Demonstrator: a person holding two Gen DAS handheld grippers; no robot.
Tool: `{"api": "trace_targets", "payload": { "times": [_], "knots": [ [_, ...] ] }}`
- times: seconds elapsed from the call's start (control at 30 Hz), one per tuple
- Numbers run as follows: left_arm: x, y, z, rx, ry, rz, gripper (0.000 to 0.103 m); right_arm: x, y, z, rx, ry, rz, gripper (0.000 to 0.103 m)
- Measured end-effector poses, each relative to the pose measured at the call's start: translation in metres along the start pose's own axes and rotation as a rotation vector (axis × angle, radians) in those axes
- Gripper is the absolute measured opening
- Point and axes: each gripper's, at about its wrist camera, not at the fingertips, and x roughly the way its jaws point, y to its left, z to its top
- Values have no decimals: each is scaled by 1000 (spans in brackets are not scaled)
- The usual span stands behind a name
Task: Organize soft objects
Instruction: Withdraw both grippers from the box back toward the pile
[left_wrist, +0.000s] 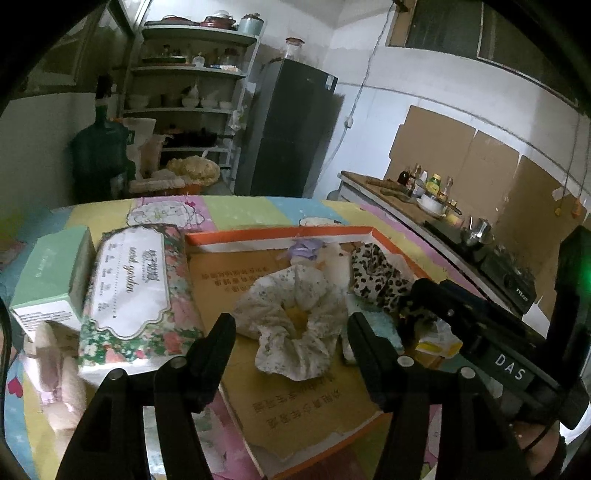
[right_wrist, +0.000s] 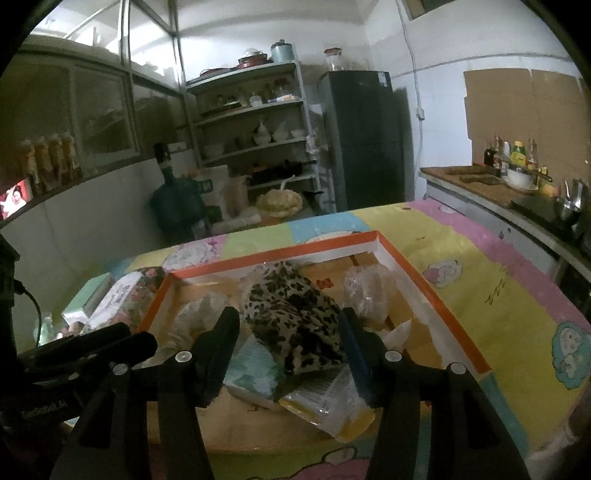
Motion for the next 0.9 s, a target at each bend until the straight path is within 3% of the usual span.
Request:
{"api": "trace_targets", "payload": {
  "times": [0.43, 0.9],
  "knots": [
    [-40, 8, 3, 13, -74, 18, 74, -30, 25, 0, -18, -32, 17, 63],
    [-80, 30, -5, 10, -125, 49, 74, -62, 59, -5, -14, -58, 56, 67]
  ]
}}
